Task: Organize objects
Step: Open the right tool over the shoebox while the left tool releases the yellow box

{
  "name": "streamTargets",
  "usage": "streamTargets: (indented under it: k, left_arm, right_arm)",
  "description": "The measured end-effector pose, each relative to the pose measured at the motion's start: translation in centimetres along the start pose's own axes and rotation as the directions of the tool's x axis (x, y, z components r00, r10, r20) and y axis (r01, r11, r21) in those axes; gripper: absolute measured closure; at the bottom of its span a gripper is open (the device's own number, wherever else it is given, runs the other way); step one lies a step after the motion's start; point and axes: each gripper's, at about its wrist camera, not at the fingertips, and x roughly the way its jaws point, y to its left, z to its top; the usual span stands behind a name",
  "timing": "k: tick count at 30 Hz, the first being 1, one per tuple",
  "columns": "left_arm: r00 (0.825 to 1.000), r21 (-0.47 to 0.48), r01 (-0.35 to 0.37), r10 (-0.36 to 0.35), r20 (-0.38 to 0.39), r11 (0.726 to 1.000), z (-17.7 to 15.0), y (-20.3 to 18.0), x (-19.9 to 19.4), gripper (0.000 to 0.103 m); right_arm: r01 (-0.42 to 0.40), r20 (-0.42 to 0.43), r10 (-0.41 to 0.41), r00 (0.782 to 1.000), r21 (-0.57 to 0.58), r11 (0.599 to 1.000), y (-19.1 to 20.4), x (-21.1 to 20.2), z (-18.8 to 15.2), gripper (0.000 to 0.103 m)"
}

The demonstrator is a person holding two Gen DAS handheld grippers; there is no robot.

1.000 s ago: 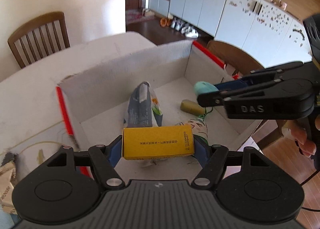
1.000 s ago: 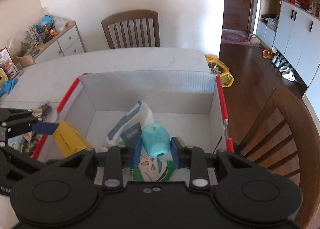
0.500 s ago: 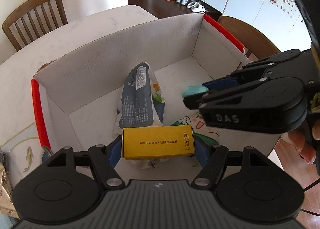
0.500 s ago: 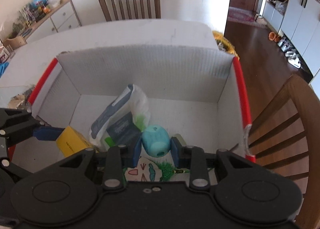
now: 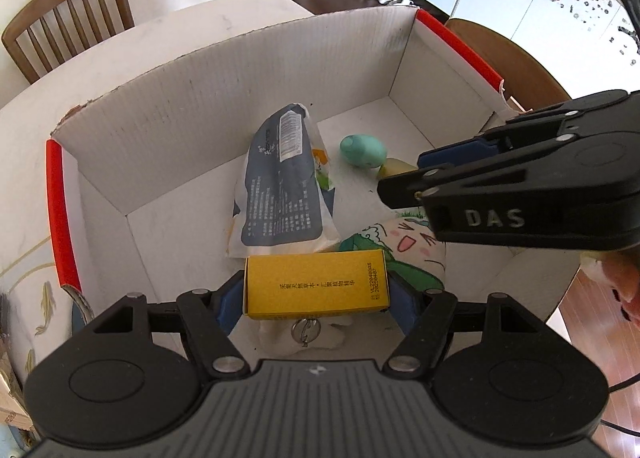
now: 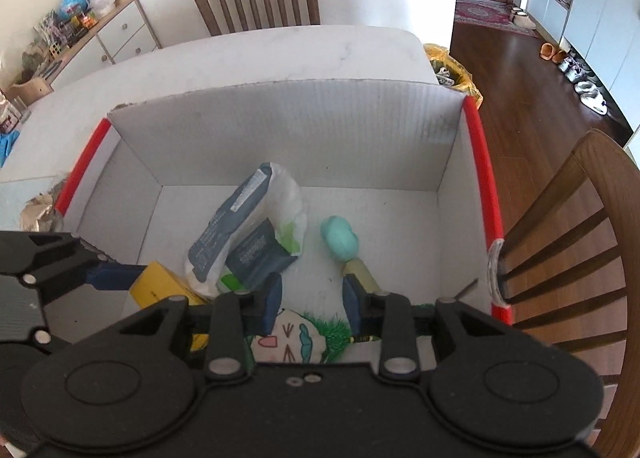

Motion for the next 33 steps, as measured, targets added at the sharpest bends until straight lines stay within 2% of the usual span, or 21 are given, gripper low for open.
streamTargets:
  k: [9, 19, 26, 33]
  left_arm:
    - [0.999, -0.003, 0.012, -0.011, 0.045, 1.0, 0.0, 0.0, -1.0, 0.03]
    - [0.988, -0.035, 0.042, -0.037, 0.151, 0.998, -1.2, 0.7, -4.7, 0.03]
    - [0.971, -0.037, 0.063, -0.053, 0.233, 0.997, -2.7, 1.0, -7.7, 0.03]
    - [0.946, -0.007, 0.063, -0.057, 0.32, 0.998, -4.5, 1.4, -11.1, 0.03]
  right_arm:
    - [-0.019, 0.03, 0.018, 0.999, 0.01, 1.0, 0.0, -2.1, -0.2, 0.065]
    - [-0.046, 0.105, 0.043, 0.994, 0.028, 0.999, 0.3, -5.7, -1.1, 0.06]
    - [-0.05, 0.18, 0.046, 0.982, 0.014, 0.999, 1.7, -8.4, -2.1, 0.057]
    - [-0.045, 0.248, 0.043, 0.968, 0.001, 0.999, 3.7, -10.7, -3.3, 0.049]
